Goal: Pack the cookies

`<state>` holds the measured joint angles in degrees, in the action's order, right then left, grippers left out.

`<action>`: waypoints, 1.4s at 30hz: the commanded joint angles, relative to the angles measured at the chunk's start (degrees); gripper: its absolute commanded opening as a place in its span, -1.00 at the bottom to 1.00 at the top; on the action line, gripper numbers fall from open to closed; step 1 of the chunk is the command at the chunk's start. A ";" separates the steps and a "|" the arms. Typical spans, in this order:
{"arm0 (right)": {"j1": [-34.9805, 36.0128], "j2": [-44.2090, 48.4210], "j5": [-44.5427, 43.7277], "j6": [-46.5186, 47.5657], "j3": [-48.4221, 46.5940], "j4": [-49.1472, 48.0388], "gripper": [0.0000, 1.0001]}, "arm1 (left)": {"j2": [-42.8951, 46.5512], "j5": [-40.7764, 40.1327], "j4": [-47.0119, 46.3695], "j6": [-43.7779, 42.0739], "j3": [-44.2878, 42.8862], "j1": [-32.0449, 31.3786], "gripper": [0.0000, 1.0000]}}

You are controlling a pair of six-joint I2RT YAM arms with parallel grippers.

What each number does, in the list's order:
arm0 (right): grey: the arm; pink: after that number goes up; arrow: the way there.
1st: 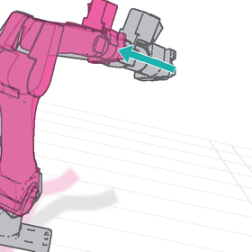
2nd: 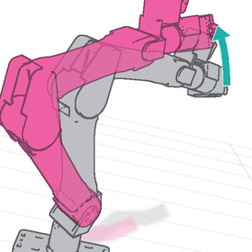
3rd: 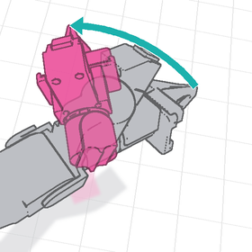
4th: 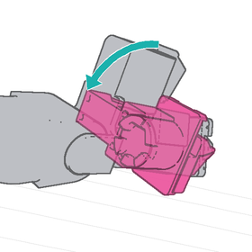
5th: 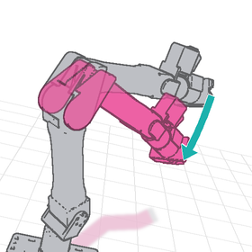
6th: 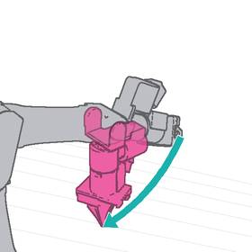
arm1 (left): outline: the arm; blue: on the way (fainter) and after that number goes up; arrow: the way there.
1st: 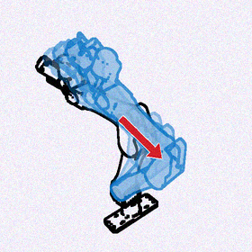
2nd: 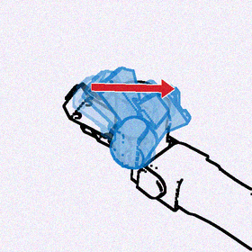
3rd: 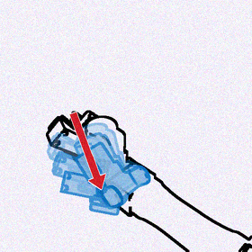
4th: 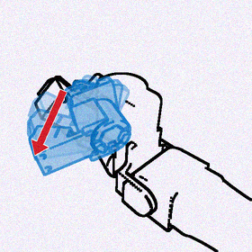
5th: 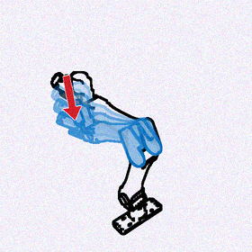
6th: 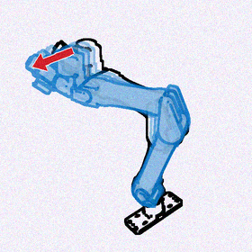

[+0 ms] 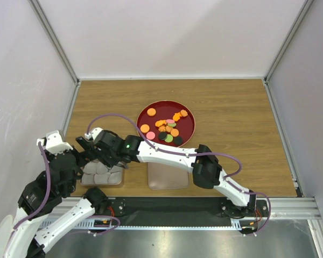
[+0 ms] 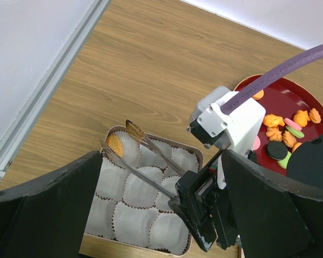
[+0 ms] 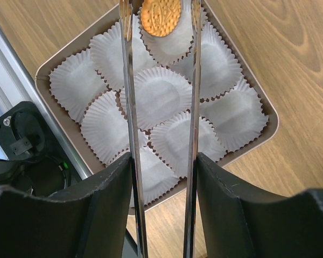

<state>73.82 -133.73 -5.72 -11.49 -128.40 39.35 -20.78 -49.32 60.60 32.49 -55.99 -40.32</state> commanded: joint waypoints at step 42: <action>-15.46 32.75 -12.83 -7.23 42.27 -3.06 0.04 | 3.02 8.54 -10.50 -1.99 6.24 0.24 1.00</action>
<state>58.48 -102.76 -16.88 -18.26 -85.89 36.23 -18.46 -41.32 52.49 31.42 -50.28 -40.32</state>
